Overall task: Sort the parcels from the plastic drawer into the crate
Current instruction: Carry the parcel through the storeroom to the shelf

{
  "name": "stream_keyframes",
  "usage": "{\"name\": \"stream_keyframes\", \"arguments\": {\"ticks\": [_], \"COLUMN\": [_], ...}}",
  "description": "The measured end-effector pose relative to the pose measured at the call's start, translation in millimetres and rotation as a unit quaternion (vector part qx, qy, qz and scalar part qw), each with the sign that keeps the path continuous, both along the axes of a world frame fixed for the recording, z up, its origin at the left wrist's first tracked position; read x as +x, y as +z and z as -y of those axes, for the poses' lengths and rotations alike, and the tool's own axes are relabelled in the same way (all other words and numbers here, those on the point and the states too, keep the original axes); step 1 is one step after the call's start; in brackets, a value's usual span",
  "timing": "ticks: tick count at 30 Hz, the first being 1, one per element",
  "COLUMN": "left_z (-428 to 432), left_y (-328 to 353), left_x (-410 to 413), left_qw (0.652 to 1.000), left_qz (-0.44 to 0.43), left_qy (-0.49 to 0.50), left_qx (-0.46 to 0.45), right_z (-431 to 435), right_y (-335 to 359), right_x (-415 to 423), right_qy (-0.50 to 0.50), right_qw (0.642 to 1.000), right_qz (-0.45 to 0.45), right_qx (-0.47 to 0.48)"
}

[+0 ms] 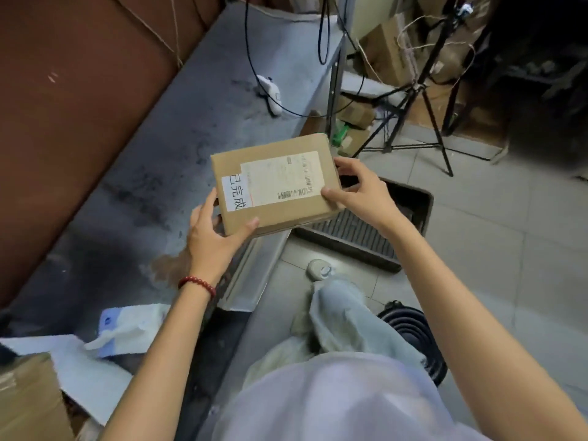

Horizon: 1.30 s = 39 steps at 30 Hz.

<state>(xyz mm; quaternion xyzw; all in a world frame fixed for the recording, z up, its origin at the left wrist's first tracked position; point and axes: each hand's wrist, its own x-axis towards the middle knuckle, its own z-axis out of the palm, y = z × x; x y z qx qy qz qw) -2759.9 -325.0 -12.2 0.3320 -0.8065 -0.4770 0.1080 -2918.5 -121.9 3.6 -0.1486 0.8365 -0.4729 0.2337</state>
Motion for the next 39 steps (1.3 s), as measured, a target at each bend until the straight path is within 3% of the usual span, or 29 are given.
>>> {"name": "stream_keyframes", "arguments": {"ticks": [6, 10, 13, 18, 24, 29, 31, 34, 36, 39], "left_z": [7.8, -14.6, -29.6, -26.9, -15.7, -12.2, -9.4, -5.7, -8.2, -23.5], "left_y": [-17.1, -35.9, -55.2, -80.1, -88.1, -85.7, -80.3, -68.8, -64.2, -63.6], "left_x": [15.1, -0.6, -14.9, -17.9, -15.9, -17.0, -13.5, -2.6, 3.6, 16.3], "left_qw": [0.978, 0.948, 0.934, 0.926, 0.917, 0.908, 0.907, 0.884, 0.883, 0.892], "left_qz": [0.004, -0.018, 0.016, 0.115, 0.134, 0.174, 0.270, 0.399, 0.397, 0.322], "left_qy": [0.210, 0.317, 0.355, 0.356, 0.370, 0.361, 0.298, 0.206, 0.198, 0.236], "left_qx": [0.011, -0.025, -0.049, -0.045, -0.059, -0.119, -0.123, -0.131, -0.152, -0.212], "right_z": [91.7, 126.2, 140.5, 167.3, 190.4, 194.5, 189.7, 180.4, 170.2, 145.1], "right_y": [-20.5, -38.1, -44.9, -60.2, -73.5, -83.4, -81.8, -75.1, -69.1, -66.0], "right_x": [-57.0, -79.5, -88.3, -96.5, -89.1, -79.1, -73.4, -69.6, -66.3, -56.6], "right_qy": [0.234, 0.323, 0.368, 0.473, 0.533, 0.559, 0.566, 0.573, 0.575, 0.537], "right_qw": [0.972, 0.943, 0.925, 0.873, 0.828, 0.772, 0.741, 0.740, 0.752, 0.787], "right_qz": [-0.009, -0.065, -0.091, -0.082, -0.138, -0.266, -0.316, -0.300, -0.270, -0.261], "right_qx": [0.020, 0.037, 0.038, 0.088, 0.110, 0.142, 0.175, 0.182, 0.178, 0.153]}}
